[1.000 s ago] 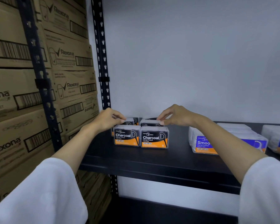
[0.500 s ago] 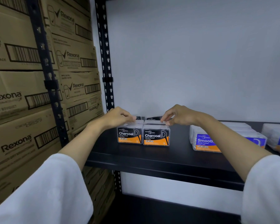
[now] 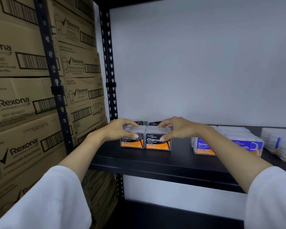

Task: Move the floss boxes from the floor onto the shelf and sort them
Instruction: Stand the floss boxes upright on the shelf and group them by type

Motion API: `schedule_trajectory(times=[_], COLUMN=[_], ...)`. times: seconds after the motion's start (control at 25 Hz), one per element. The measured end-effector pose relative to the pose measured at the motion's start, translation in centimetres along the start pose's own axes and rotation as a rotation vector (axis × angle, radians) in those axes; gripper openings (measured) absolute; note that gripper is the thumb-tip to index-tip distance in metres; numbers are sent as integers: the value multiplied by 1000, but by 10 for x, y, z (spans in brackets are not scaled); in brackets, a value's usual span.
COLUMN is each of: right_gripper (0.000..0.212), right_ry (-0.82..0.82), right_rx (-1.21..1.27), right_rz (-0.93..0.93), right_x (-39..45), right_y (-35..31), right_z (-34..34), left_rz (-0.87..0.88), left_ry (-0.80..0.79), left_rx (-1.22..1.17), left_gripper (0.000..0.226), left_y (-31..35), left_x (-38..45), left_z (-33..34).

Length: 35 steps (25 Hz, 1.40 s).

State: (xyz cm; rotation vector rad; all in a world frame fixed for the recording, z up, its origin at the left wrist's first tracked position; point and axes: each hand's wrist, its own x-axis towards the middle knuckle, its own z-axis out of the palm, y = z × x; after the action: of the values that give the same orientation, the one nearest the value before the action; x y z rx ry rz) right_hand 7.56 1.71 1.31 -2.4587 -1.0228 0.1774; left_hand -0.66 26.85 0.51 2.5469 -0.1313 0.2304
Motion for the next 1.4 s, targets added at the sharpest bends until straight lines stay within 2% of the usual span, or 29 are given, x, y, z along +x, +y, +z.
schedule_trajectory(times=[0.16, 0.36, 0.52, 0.8, 0.92, 1.12, 1.2, 1.28, 1.36, 1.4], right_gripper=[60, 44, 34, 30, 28, 31, 36, 33, 31, 37], right_ry=[-30, 142, 184, 89, 89, -4, -20, -38, -39, -35], right_rx=[5, 99, 74, -48, -63, -103, -110, -107, -84, -54], right_rz=[-14, -16, -29, 8, 17, 51, 59, 61, 55, 57], right_x=[-1, 18, 44, 82, 81, 58, 45, 35, 27, 23], right_y=[-1, 5, 15, 30, 28, 12, 7, 5, 3, 2], right_z=[-3, -14, -19, -13, -14, -28, -29, -27, -22, -20], left_rz=[6, 30, 19, -50, -27, -21, -55, -64, -54, -46], left_ry=[9, 154, 202, 103, 53, -43, -56, -83, -100, -108], left_rx=[-28, -138, -56, 18, -23, -115, -144, -105, -64, -56], left_gripper=[46, 29, 29, 24, 23, 22, 25, 32, 47, 57], left_y=[-2, -2, -19, -44, -42, -26, -16, -11, -7, -4], left_x=[0, 12, 43, 84, 83, 71, 62, 54, 45, 39], left_z=[0, -1, -3, -9, -10, -9, -8, -6, -4, -4])
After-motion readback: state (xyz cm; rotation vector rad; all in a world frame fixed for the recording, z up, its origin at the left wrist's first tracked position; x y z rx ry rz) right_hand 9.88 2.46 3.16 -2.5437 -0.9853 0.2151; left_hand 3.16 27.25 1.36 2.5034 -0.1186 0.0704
